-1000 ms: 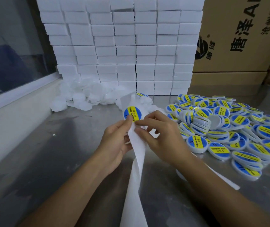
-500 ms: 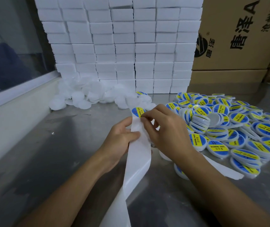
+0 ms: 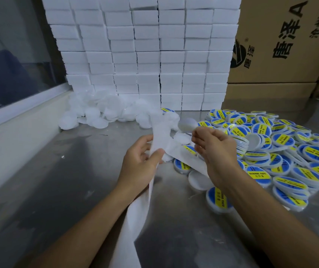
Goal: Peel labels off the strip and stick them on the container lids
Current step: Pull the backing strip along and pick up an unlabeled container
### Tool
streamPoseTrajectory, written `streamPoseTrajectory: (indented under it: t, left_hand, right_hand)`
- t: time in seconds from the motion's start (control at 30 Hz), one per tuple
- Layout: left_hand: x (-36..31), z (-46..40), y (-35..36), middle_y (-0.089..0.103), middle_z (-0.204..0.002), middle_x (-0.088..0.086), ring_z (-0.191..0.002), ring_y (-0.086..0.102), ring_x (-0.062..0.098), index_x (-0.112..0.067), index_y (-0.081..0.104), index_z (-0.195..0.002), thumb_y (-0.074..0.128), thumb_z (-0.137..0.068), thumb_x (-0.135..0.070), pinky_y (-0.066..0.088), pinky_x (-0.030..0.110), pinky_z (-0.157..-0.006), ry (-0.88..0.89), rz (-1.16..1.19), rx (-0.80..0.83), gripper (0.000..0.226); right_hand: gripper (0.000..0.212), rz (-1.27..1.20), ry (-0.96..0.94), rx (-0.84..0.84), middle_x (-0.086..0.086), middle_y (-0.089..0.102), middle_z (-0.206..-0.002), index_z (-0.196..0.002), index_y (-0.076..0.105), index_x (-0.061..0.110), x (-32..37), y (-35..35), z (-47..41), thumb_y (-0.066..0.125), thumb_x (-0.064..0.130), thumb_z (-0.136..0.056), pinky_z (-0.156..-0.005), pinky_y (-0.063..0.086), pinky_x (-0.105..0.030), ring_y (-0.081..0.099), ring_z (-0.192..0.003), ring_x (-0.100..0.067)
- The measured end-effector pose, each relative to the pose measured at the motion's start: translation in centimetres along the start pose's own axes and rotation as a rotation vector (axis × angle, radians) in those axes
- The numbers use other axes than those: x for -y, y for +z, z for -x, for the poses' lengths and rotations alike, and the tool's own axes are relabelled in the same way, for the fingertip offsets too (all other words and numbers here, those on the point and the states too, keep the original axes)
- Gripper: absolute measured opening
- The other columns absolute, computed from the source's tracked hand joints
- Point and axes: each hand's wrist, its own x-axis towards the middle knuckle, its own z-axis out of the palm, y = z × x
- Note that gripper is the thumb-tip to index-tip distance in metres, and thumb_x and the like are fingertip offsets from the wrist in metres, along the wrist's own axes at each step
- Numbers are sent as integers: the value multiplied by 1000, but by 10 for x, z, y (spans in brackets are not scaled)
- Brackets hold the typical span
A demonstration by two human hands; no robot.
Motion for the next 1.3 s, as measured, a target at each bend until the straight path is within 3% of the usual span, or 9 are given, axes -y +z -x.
streamPoseTrajectory:
  t: [0.1,0.2,0.3,0.4,0.6,0.7,0.83,1.07,1.3]
  left_hand:
    - [3,-1,1,71,-102,-2,-91,67,21,-23,68,-107,63,-78,-40,55,38,-84,14,-77,2,34]
    - [8,-5,0,69,-85,-11,-79,63,13,-29,68,-95,53,-82,-55,50,29,-72,39,-164,-36,33]
    - [18,-24,-5,66,-73,8,-71,61,24,-9,64,-81,54,-93,-44,47,28,-63,78,-278,-194,38]
    - [32,-53,-16,64,-74,1,-78,62,25,-13,64,-82,55,-93,-20,44,28,-66,17,-500,-274,16]
    - [54,-114,-24,45,-143,6,-124,49,29,-20,47,-139,53,-93,-21,40,44,-104,19,-945,25,47]
    - [58,-144,-17,23,-158,3,-143,26,27,-28,26,-151,52,-94,-34,25,49,-112,-40,-1076,145,63]
    - [64,-172,-9,3,-162,6,-148,2,31,-38,9,-152,47,-94,-48,10,57,-113,-252,-1252,309,71]
    - [68,-181,0,61,-122,7,-119,50,31,-26,63,-106,58,-84,-29,36,39,-94,-148,-1080,-12,23]
    - [59,-166,-1,66,-103,8,-94,59,29,-14,62,-95,64,-79,-12,50,36,-81,-132,-755,-134,16]
  right_hand:
    - [7,3,-142,-45,3,74,-73,-84,74,15,5,2,2,69,9,-86,-62,54,-17,69,-71,-7]
    - [11,141,-345,-7,1,75,-79,-89,76,14,10,2,8,72,6,-83,-68,56,-18,68,-72,-5]
    - [11,258,-418,91,0,75,-82,-92,76,11,5,8,18,74,6,-82,-67,56,-19,69,-73,-6]
    - [22,341,-433,209,0,72,-99,-104,72,10,-6,15,26,75,8,-82,-64,52,-14,70,-83,-4]
    - [19,419,-503,189,10,69,-101,-105,70,17,-11,14,23,72,17,-86,-67,54,-16,68,-84,-2]
    - [9,428,-577,107,10,71,-85,-94,72,17,-8,8,13,72,14,-86,-64,52,-16,66,-74,-4]
    - [31,416,-594,41,13,67,-78,-111,66,21,-6,1,3,75,12,-83,-66,52,-14,64,-72,-2]
    - [11,418,-626,26,14,70,-77,-84,69,25,-4,-2,-1,72,14,-86,-66,51,-14,66,-73,-4]
    - [5,426,-610,53,-3,61,-102,-86,72,21,-6,-2,0,73,16,-85,-60,54,-24,66,-76,-5]
